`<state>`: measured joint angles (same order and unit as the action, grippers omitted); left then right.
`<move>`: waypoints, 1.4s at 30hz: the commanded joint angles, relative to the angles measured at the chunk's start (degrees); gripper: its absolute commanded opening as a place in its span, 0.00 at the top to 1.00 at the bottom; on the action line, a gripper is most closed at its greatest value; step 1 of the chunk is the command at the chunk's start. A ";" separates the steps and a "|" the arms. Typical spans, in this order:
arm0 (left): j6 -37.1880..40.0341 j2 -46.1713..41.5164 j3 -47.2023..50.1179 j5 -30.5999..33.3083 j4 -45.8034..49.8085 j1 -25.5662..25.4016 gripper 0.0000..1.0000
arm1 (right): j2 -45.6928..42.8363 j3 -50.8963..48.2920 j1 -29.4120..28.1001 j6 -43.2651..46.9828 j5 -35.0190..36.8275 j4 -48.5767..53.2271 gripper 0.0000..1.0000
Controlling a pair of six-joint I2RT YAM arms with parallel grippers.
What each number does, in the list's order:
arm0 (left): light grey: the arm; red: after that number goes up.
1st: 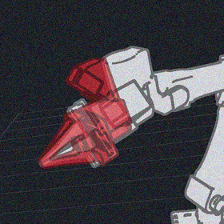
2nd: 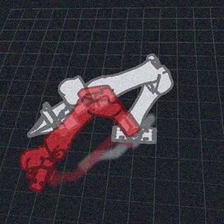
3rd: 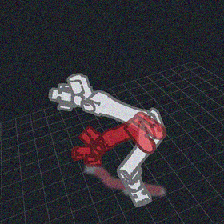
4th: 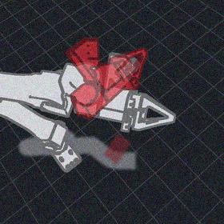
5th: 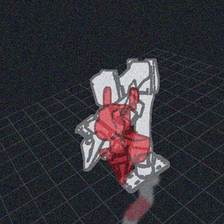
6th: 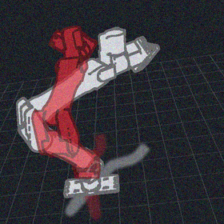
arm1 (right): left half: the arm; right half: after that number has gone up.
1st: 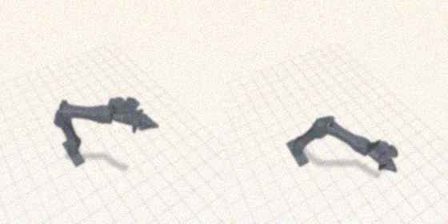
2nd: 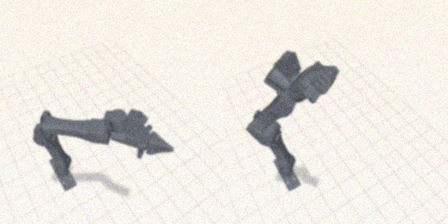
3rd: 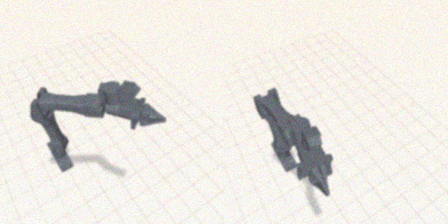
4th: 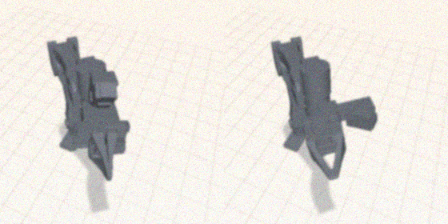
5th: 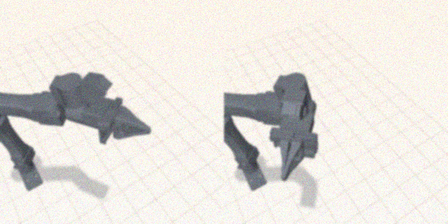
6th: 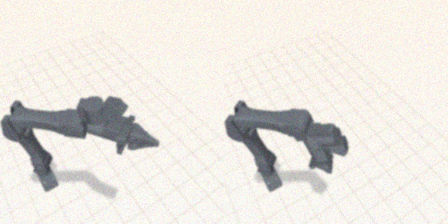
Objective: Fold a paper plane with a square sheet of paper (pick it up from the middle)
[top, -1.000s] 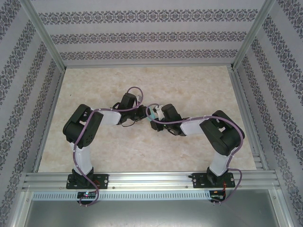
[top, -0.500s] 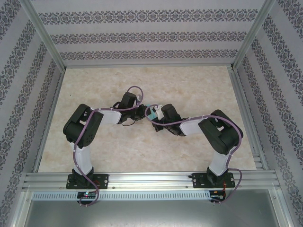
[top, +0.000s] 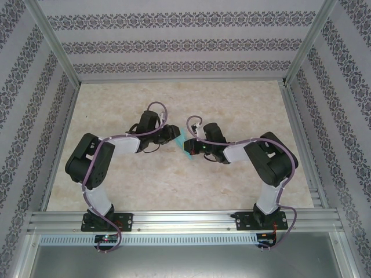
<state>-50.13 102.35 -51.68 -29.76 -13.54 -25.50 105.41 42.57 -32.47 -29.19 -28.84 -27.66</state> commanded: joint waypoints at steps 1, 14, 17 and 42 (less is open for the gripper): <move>1.96 -0.88 2.40 -1.85 -4.77 0.52 0.66 | 2.46 -1.38 0.13 -10.20 -6.16 -6.99 1.00; 4.30 0.40 5.04 -3.82 -8.92 0.43 0.67 | 5.17 -3.81 1.62 -22.68 -8.46 -14.82 1.00; 5.03 0.46 5.20 -3.64 -8.54 0.38 0.67 | 4.81 -3.81 1.80 -23.11 -7.84 -13.09 1.00; 6.61 4.92 4.84 -5.72 -9.00 -0.34 0.72 | 6.44 -0.30 1.62 -20.04 -6.58 0.98 1.00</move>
<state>-45.21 106.24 -46.59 -34.15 -19.35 -25.56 110.13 41.58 -31.00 -49.87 -36.16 -29.47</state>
